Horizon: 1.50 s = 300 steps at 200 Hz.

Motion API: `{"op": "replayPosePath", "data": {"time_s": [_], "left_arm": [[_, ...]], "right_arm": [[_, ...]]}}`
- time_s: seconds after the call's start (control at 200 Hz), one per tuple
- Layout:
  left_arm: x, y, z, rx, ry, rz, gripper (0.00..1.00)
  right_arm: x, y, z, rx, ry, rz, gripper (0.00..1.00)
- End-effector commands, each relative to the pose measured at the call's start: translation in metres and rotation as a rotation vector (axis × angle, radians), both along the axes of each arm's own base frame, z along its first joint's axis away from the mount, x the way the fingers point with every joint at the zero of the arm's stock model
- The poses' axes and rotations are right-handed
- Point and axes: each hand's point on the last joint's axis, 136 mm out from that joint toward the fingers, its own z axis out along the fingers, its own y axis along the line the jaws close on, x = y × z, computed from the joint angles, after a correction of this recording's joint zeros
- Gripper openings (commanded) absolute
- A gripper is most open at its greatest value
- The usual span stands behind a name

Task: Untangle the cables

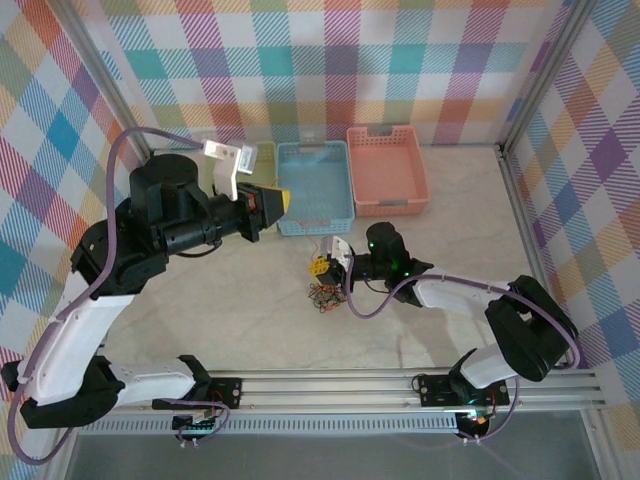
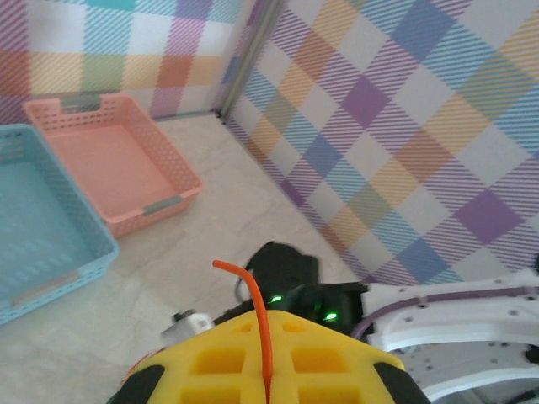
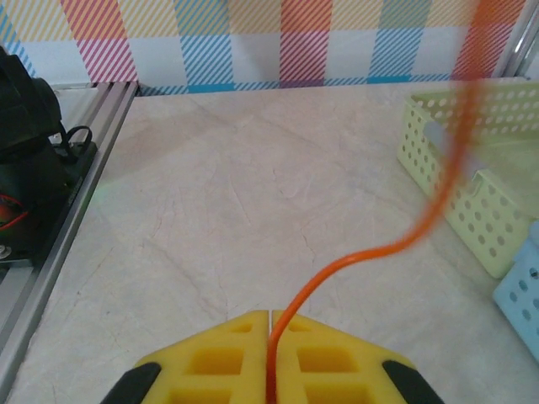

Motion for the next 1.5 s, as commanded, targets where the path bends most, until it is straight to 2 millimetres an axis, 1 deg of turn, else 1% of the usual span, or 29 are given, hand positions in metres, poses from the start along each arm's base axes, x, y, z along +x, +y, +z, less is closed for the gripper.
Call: {"op": "replayPosePath", "data": {"time_s": [0.0,0.06,0.155,0.18,0.255,0.345,0.445,0.585,0.69,0.7,0.835,0.905,0.935,0.965,1.025,1.075,1.125,1.175,1.265,1.305,1.405,1.495], "left_arm": [[0.003,0.028,-0.023,0.078,-0.038,0.111,0.0],[0.006,0.039,-0.04,0.099,-0.035,0.158,0.0],[0.008,0.053,-0.067,0.12,-0.021,0.222,0.0],[0.008,0.057,-0.072,0.12,-0.022,0.238,0.0],[0.01,0.066,-0.097,0.138,-0.005,0.279,0.0],[0.01,0.069,-0.124,0.145,0.036,0.297,0.0],[0.01,0.067,-0.153,0.138,0.078,0.298,0.0],[0.007,0.051,-0.19,0.133,0.148,0.236,0.04],[0.004,0.038,-0.211,0.118,0.188,0.181,0.08],[0.003,0.037,-0.217,0.124,0.197,0.174,0.08],[-0.002,0.009,-0.231,0.085,0.219,0.041,0.14],[0.002,0.001,-0.237,0.09,0.236,0.026,0.17],[0.004,-0.001,-0.242,0.097,0.247,0.03,0.2],[0.007,-0.002,-0.243,0.099,0.253,0.035,0.27],[0.009,-0.006,-0.246,0.098,0.264,0.033,0.51],[0.009,-0.006,-0.245,0.092,0.264,0.034,0.65],[0.01,-0.004,-0.245,0.092,0.258,0.045,0.76],[0.011,0.003,-0.247,0.106,0.251,0.078,0.82],[0.015,0.027,-0.26,0.17,0.256,0.189,0.88],[0.014,0.031,-0.265,0.184,0.264,0.2,0.89],[0.004,0.019,-0.269,0.142,0.275,0.116,0.89],[0.0,0.003,-0.266,0.099,0.273,0.037,0.89]], "right_arm": [[0.0,-0.004,0.057,0.107,-0.077,-0.027,0.03],[0.002,-0.008,0.075,0.133,-0.094,-0.062,0.0],[0.008,-0.014,0.104,0.159,-0.098,-0.126,0.0],[0.009,-0.016,0.109,0.159,-0.096,-0.137,0.0],[0.011,-0.02,0.125,0.18,-0.095,-0.17,0.0],[0.013,-0.023,0.141,0.209,-0.086,-0.203,0.0],[0.018,-0.024,0.147,0.211,-0.066,-0.228,0.0],[0.027,-0.023,0.142,0.189,-0.043,-0.266,0.0],[0.031,-0.024,0.142,0.196,0.007,-0.295,0.0],[0.031,-0.024,0.142,0.196,0.009,-0.298,0.0],[0.035,-0.022,0.139,0.173,0.062,-0.314,0.0],[0.037,-0.021,0.138,0.166,0.09,-0.32,0.0],[0.038,-0.021,0.138,0.166,0.1,-0.327,0.0],[0.039,-0.022,0.137,0.164,0.112,-0.337,0.0],[0.042,-0.022,0.136,0.154,0.127,-0.354,0.0],[0.044,-0.024,0.133,0.142,0.133,-0.373,0.0],[0.047,-0.026,0.13,0.13,0.136,-0.399,0.0],[0.052,-0.03,0.126,0.11,0.147,-0.437,0.0],[0.066,-0.042,0.116,0.074,0.175,-0.54,0.0],[0.07,-0.047,0.113,0.077,0.191,-0.564,0.0],[0.071,-0.05,0.113,0.101,0.229,-0.565,0.0],[0.069,-0.049,0.115,0.118,0.243,-0.553,0.0]]}}
